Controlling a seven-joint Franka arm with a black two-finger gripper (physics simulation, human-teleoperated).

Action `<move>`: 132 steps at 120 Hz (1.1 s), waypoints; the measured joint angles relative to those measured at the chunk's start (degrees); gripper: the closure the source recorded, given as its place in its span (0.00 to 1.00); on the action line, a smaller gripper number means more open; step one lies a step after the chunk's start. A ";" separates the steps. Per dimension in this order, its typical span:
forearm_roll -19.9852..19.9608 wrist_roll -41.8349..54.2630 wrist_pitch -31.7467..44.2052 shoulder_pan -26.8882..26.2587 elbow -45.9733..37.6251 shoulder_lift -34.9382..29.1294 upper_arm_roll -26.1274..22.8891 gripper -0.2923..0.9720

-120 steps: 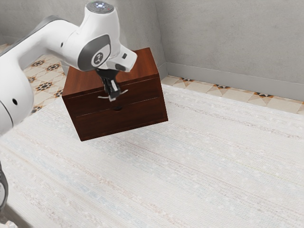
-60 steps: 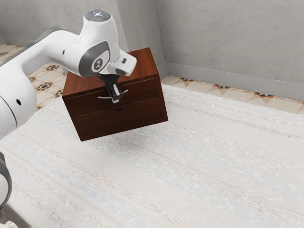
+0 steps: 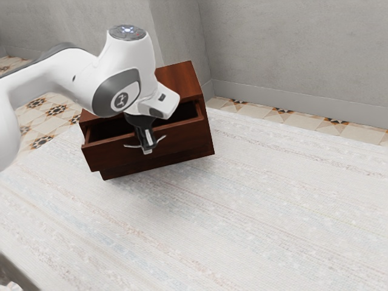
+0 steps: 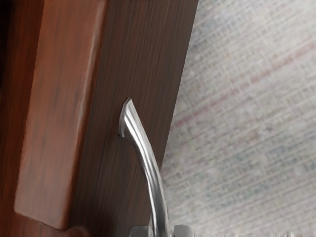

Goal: Pull the drawer handle with one arm to open the drawer

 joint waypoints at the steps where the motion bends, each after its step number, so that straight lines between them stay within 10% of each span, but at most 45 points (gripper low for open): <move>1: -0.01 -0.06 0.04 -0.06 -0.32 -0.23 0.00 0.81; 106: -0.21 -7.16 2.69 -8.18 -20.10 -16.09 0.04 0.74; 132: -11.41 -0.72 0.01 -10.68 -9.00 -20.19 1.97 0.43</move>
